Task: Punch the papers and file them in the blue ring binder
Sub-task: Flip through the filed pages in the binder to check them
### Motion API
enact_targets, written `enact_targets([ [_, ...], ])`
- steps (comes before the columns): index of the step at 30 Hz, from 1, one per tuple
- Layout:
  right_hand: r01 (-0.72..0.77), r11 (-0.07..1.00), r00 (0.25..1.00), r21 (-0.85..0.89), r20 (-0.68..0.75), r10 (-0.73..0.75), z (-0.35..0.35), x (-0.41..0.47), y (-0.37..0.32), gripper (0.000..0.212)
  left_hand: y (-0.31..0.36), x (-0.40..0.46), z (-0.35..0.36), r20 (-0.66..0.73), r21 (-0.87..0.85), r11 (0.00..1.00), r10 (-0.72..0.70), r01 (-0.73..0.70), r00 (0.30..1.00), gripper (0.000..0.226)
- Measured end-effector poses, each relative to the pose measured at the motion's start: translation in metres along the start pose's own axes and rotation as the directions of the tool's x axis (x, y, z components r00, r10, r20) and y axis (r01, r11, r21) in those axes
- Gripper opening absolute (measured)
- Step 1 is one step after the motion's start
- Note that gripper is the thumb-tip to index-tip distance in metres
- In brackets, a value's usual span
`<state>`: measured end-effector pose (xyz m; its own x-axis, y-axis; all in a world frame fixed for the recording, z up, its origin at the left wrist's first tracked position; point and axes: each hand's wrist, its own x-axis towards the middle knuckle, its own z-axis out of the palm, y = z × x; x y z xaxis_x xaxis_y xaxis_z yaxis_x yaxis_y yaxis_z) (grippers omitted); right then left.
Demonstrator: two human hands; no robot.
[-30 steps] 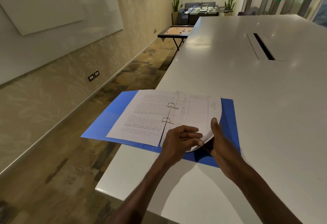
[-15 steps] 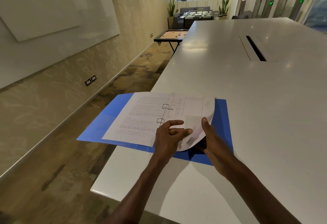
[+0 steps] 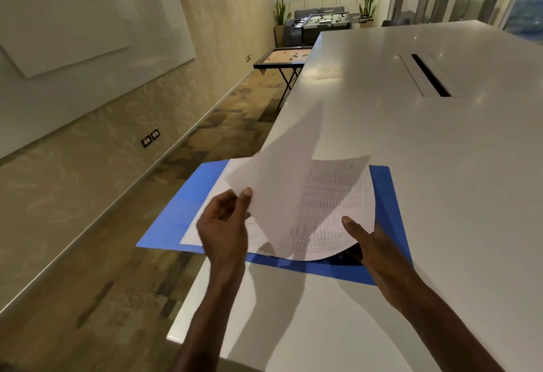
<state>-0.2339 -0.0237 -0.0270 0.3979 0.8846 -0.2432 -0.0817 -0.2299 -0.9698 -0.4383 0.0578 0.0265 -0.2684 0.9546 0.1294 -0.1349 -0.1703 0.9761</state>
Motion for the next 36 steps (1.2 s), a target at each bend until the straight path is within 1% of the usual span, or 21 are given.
enact_targets([
  [3,0.014,0.999,1.000,-0.035,-0.010,-0.015,-0.001,0.001,0.003,0.068,-0.005,0.018,-0.027,-0.145,-0.060,0.998,-0.032,0.023,0.989,0.013],
  [5,0.048,0.998,0.999,-0.047,-0.010,-0.048,0.001,0.000,0.004,0.057,-0.012,0.028,-0.045,-0.225,-0.080,0.996,-0.064,0.047,0.972,0.018],
  [7,0.073,0.996,0.997,-0.057,-0.016,-0.074,0.003,-0.001,0.003,0.053,-0.021,0.035,-0.060,-0.275,-0.057,0.995,-0.091,0.079,0.957,0.021],
  [10,0.092,0.992,0.995,-0.087,-0.016,-0.094,0.006,-0.002,0.001,0.054,-0.036,0.046,-0.077,-0.304,0.033,0.990,-0.120,0.136,0.945,0.025],
  [12,0.098,0.991,0.995,-0.095,-0.023,-0.101,0.008,-0.003,0.001,0.054,-0.042,0.051,-0.082,-0.317,0.138,0.977,-0.109,0.160,0.942,0.030],
  [13,0.097,0.991,0.995,-0.097,-0.027,-0.100,0.008,-0.003,0.001,0.055,-0.044,0.052,-0.082,-0.328,0.184,0.969,-0.097,0.164,0.940,0.036],
  [15,0.097,0.989,0.994,-0.107,-0.033,-0.101,0.008,-0.003,0.001,0.055,-0.043,0.048,-0.077,-0.347,0.221,0.962,-0.079,0.163,0.935,0.054],
  [16,0.098,0.989,0.994,-0.111,-0.033,-0.102,0.008,-0.003,0.001,0.055,-0.043,0.046,-0.073,-0.356,0.266,0.952,-0.051,0.154,0.933,0.062],
  [17,0.099,0.989,0.994,-0.113,-0.036,-0.103,0.008,-0.003,0.001,0.054,-0.042,0.043,-0.069,-0.359,0.346,0.929,0.001,0.132,0.933,0.067],
  [18,0.098,0.989,0.994,-0.112,-0.038,-0.103,0.009,-0.003,0.001,0.054,-0.043,0.040,-0.064,-0.343,0.420,0.903,0.062,0.094,0.937,0.068],
  [19,0.098,0.989,0.994,-0.113,-0.040,-0.103,0.009,-0.003,0.001,0.054,-0.043,0.036,-0.059,-0.301,0.454,0.890,0.117,0.034,0.946,0.065],
  [21,0.092,0.989,0.995,-0.112,-0.039,-0.097,0.010,-0.004,0.001,0.052,-0.042,0.025,-0.044,-0.150,0.404,0.912,0.148,-0.075,0.978,0.052],
  [23,0.086,0.990,0.995,-0.108,-0.045,-0.091,0.011,-0.004,0.001,0.052,-0.041,0.010,-0.028,0.066,0.328,0.931,0.146,-0.160,0.987,0.037],
  [24,0.079,0.991,0.995,-0.106,-0.051,-0.085,0.012,-0.004,0.001,0.053,-0.040,0.002,-0.020,0.181,0.296,0.936,0.142,-0.192,0.973,0.032],
  [25,0.070,0.992,0.995,-0.103,-0.058,-0.076,0.011,-0.003,0.002,0.056,-0.040,-0.005,-0.012,0.296,0.261,0.942,0.130,-0.211,0.946,0.029],
  [27,0.048,0.996,0.997,-0.080,-0.055,-0.052,0.011,-0.004,0.002,0.063,-0.042,-0.018,0.003,0.501,0.226,0.947,0.088,-0.228,0.861,0.032],
  [29,0.041,0.998,0.998,-0.052,-0.037,-0.043,0.010,-0.006,0.001,0.072,-0.044,-0.030,0.016,0.657,0.262,0.930,0.024,-0.258,0.753,0.039],
  [30,0.043,0.998,0.998,-0.048,-0.033,-0.044,0.011,-0.007,0.000,0.075,-0.046,-0.034,0.021,0.712,0.280,0.917,0.000,-0.283,0.702,0.042],
  [31,0.047,0.998,0.998,-0.045,-0.032,-0.049,0.011,-0.009,-0.001,0.076,-0.047,-0.036,0.026,0.751,0.283,0.908,-0.011,-0.308,0.660,0.043],
  [33,0.037,0.998,0.998,-0.052,-0.046,-0.040,0.012,-0.011,-0.004,0.078,-0.048,-0.039,0.034,0.795,0.270,0.898,-0.005,-0.347,0.606,0.042],
  [36,0.006,0.997,0.998,-0.083,-0.057,-0.011,0.012,-0.010,-0.006,0.081,-0.048,-0.038,0.043,0.821,0.257,0.881,0.018,-0.398,0.570,0.038],
])
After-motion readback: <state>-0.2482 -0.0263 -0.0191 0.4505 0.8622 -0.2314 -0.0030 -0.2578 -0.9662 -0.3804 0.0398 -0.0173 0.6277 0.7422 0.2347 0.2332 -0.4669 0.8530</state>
